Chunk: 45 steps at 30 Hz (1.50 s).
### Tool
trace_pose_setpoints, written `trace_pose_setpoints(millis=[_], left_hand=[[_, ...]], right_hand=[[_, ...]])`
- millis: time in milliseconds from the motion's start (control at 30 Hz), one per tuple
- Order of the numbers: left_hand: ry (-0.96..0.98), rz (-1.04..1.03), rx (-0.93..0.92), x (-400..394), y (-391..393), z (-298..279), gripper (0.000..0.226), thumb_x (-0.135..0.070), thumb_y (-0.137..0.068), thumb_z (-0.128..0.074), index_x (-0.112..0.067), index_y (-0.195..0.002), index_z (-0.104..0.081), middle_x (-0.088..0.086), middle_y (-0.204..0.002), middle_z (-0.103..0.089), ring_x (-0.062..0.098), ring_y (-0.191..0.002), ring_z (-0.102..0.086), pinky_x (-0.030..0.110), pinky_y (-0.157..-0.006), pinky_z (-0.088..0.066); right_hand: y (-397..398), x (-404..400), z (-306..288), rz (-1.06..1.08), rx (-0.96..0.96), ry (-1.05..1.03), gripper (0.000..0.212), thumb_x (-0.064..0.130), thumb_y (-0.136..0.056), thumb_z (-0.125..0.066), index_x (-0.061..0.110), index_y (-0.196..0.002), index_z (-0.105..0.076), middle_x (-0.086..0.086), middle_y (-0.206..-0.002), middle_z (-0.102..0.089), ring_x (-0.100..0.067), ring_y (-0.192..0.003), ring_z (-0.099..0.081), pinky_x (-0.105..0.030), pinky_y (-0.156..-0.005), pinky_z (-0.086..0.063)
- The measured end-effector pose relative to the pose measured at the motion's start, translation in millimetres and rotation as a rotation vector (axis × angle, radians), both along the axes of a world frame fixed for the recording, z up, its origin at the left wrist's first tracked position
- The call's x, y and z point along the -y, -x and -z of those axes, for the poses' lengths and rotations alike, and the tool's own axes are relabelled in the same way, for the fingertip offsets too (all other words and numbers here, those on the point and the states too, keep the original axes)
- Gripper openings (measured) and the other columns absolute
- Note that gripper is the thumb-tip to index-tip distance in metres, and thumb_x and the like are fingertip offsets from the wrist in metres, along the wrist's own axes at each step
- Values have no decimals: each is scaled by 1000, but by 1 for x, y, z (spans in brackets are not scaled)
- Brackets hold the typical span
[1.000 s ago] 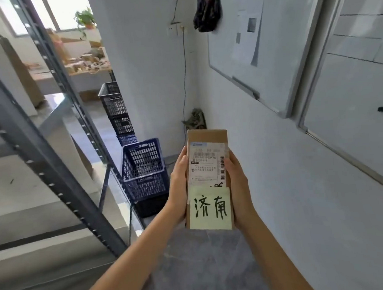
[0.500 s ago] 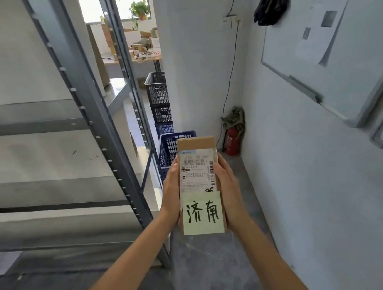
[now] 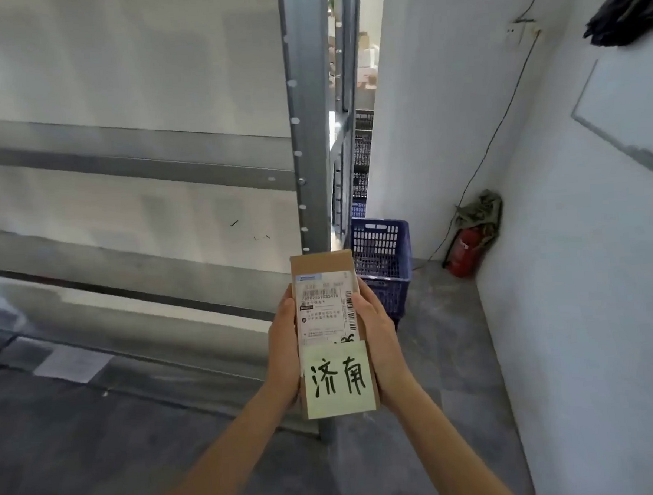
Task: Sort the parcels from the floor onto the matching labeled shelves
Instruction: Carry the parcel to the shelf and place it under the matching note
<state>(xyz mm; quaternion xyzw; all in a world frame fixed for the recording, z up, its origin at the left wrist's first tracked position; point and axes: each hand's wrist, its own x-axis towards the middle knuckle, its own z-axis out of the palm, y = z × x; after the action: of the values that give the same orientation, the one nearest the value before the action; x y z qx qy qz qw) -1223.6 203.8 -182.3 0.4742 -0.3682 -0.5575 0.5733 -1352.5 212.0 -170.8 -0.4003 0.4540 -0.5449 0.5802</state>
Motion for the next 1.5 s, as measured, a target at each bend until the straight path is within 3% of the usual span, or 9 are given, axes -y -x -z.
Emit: trace_pose_setpoints(millis=[267,400,533,633,767,867,1033,1200,1500], left_hand=[[-27,-150,44,-5,-59,6,40,-37,-105,-38,-7,-109,-63,16,-94,-71,29,-87,-67,45,-82,-55],[-28,-226,91,0,-75,9,45,-42,-104,-39,-5,-113,-63,19,-101,-72,29,-90,-68,45,-84,-55],[-6,-329,129,8,-89,5,38,-42,-103,-38,-14,-112,-63,4,-90,-72,22,-85,-68,37,-76,-55],[7,-362,105,15,-99,0,34,-38,-105,-37,-25,-96,-67,6,-87,-72,25,-84,-67,46,-82,-54],[21,-437,75,25,-119,-6,53,-57,-88,-46,-17,-115,-67,17,-102,-74,35,-97,-69,63,-95,-50],[17,-499,92,30,-141,-7,64,-62,-86,-47,-17,-128,-61,14,-113,-73,38,-109,-67,64,-98,-48],[15,-594,108,28,-179,-12,56,-56,-89,-47,-22,-132,-58,14,-121,-70,39,-116,-64,64,-102,-45],[5,-613,70,25,-218,-1,60,-59,-86,-46,-23,-132,-60,14,-123,-69,37,-118,-63,63,-104,-44],[18,-562,84,34,-317,1,54,-54,-84,-49,-22,-124,-64,16,-118,-71,40,-113,-64,65,-101,-45]], right_hand=[[-62,14,15,-87,-44,-40,61,45,-88,-62,30,-146,-50,-7,-123,-72,-29,-115,-68,-51,-103,-52],[-76,27,18,-139,-54,-50,42,35,-100,-57,34,-141,-54,-1,-127,-71,-22,-116,-68,-47,-104,-52],[-91,45,14,-235,-76,-10,27,32,-102,-54,41,-127,-61,4,-112,-76,-16,-101,-73,-31,-82,-57],[-105,61,12,-312,-74,-2,33,34,-103,-52,36,-135,-56,6,-110,-77,-11,-96,-75,-22,-73,-56],[-129,86,12,-406,-61,2,43,38,-102,-53,29,-144,-51,-1,-125,-72,-21,-110,-71,-34,-86,-56],[-154,96,9,-465,-68,15,41,40,-101,-54,31,-141,-53,2,-122,-73,-15,-105,-73,-29,-83,-57],[-195,101,5,-537,-44,31,49,45,-98,-55,32,-145,-50,0,-128,-70,-21,-115,-69,-44,-99,-55],[-237,99,10,-571,-76,26,55,53,-91,-56,33,-142,-52,0,-126,-71,-24,-115,-69,-52,-103,-52],[-335,104,15,-523,-60,-17,48,45,-97,-54,28,-143,-52,-2,-125,-72,-23,-112,-70,-37,-91,-58]])
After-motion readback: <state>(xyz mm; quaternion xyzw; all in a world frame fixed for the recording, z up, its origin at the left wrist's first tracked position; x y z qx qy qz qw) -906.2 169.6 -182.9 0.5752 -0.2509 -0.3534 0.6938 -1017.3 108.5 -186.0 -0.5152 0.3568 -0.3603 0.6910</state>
